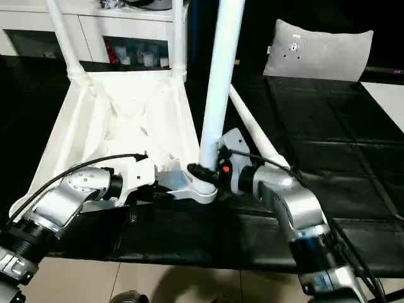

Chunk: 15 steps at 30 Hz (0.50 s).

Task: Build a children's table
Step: Insert table leg to table base

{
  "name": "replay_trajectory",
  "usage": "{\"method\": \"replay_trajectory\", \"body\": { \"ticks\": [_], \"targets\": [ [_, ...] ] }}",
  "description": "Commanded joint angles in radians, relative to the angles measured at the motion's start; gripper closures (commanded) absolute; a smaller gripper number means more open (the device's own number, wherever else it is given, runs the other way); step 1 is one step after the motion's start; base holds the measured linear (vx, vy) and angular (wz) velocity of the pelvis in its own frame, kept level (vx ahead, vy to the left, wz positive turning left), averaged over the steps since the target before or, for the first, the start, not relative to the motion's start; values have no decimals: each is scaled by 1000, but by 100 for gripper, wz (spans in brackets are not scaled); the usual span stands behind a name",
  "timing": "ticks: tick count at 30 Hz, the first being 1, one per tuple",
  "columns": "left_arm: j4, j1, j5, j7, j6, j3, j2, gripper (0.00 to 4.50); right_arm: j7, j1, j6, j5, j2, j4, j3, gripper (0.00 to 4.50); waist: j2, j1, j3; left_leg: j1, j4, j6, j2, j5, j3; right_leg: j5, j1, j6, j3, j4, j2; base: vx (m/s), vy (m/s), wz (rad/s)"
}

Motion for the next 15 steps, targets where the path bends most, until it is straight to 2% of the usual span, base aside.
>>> {"method": "replay_trajectory", "body": {
  "ticks": [1, 8, 10, 11, 15],
  "targets": [
    [-17, 4, -23, -20, -41, 17, -9, 450, 7, -10, -6, -21, -4, 51, 24, 255, -7, 5, -70, 14, -70, -10, 33, -199, 0, -213, 50, -189, 29, -74, -67, 0, 0, 0],
    [-2, -2, -15, -4, -45, 24, -14, 450, 31, 4, -30, -5, 3, 120, -9, 255, -9, 3, -68, 15, -70, -10, 33, -217, 0, -253, 49, -185, 29, -79, -68, 0, 0, 0],
    [9, -6, -14, 3, -47, 28, -17, 450, 45, 19, -39, 12, 10, 128, -26, 255, -8, 4, -70, 16, -69, -9, 33, -214, 1, -246, 49, -186, 30, -79, -68, 0, 0, 0],
    [17, -10, -11, 9, -48, 30, -19, 450, 52, 30, -43, 25, 16, 134, -39, 255, -4, 6, -71, 16, -69, -8, 34, -210, 1, -234, 49, -188, 30, -77, -67, 0, 0, 0],
    [30, -16, -13, 21, -46, 40, -27, 450, 55, 74, -66, 64, 39, 141, -78, 255, -7, 9, -72, 15, -69, 1, 33, -202, 2, -213, 50, -197, 28, -77, -67, 0, 0, 0]
  ]
}}
